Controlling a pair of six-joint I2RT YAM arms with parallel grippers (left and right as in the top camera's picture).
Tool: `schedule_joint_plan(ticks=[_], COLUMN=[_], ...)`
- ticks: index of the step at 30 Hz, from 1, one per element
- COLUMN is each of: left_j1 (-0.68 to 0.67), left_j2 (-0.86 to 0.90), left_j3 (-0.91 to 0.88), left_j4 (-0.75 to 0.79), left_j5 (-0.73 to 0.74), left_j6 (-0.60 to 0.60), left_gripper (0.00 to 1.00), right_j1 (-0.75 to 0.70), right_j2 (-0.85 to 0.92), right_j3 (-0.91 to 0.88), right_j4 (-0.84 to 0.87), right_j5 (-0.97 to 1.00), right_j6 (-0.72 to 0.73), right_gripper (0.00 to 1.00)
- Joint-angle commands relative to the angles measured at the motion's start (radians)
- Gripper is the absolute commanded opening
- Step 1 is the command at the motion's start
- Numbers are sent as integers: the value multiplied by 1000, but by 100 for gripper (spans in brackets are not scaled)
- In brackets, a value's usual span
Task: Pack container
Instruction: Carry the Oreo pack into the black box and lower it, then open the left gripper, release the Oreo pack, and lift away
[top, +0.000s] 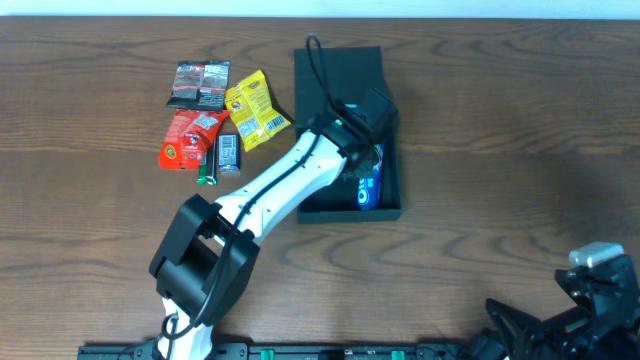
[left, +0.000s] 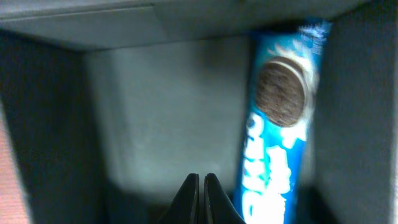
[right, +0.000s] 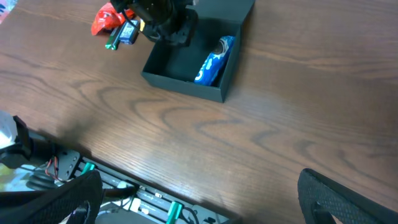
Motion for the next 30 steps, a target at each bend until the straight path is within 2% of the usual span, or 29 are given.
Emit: schedule_joint_plan(ticks=[1,12,24,30], left_j1=[-9,-22,-79,-89], left_j2=[-19,-18,11,11], left_j3=[-82,-235,-241,-241], left_j4=[31,199,276,285], left_j5=[-31,71,208,214], left_j6=[51,51,51,51], left_gripper=[6,6,6,6], right_j1=[-8,-8,-8,-8], right_j2=[-5,-5,-5,-5], right_j3=[-4,-4,-4,-4], right_j4=[-3,-3,-3,-3], right_j5=[-5,-5,-5,-5], right_j6=[11,11,12,12], right_gripper=[99,99,99,99])
